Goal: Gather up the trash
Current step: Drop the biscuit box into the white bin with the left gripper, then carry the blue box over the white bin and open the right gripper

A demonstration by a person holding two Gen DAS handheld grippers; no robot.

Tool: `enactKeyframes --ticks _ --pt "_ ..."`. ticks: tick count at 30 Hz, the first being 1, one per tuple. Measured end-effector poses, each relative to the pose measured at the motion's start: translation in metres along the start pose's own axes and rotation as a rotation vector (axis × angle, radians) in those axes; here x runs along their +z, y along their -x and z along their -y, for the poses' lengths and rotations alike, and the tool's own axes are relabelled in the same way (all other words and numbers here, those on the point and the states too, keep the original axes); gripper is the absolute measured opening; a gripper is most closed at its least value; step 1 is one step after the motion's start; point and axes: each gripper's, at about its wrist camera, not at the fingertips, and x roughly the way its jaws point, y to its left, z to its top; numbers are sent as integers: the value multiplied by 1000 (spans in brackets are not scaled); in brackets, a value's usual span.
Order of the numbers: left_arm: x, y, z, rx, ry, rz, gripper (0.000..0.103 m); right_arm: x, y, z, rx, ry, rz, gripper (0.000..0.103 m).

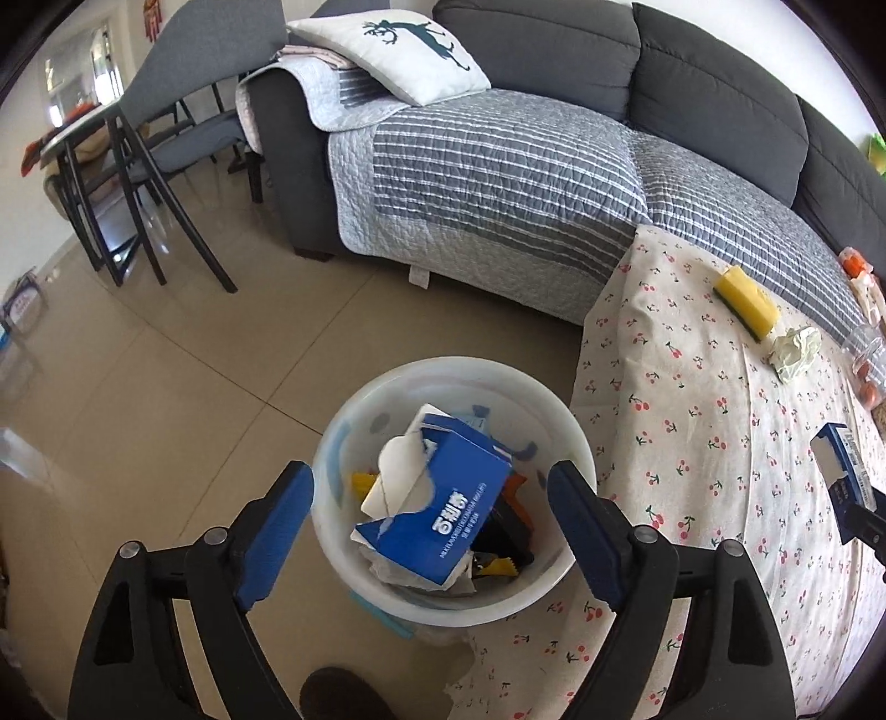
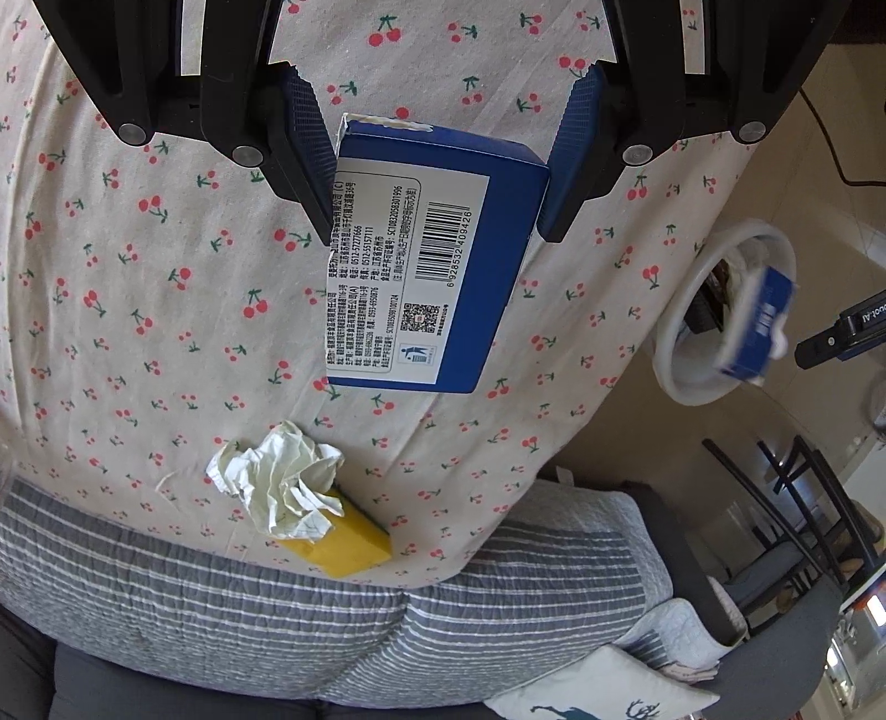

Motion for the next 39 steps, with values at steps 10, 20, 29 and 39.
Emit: enactKeyframes --ticks 10,20,29,39 --pt "-20 15 -31 -7 -22 -37 95 -2 -4 -25 15 43 -13 61" --pt "-40 24 -89 15 35 -52 96 15 -40 -104 83 121 -42 61" --pt "-54 33 -125 -4 74 -36 96 29 -93 -177 143 164 -77 61" --pt "-59 32 -140 -12 103 -36 96 37 -114 -206 166 130 -70 61"
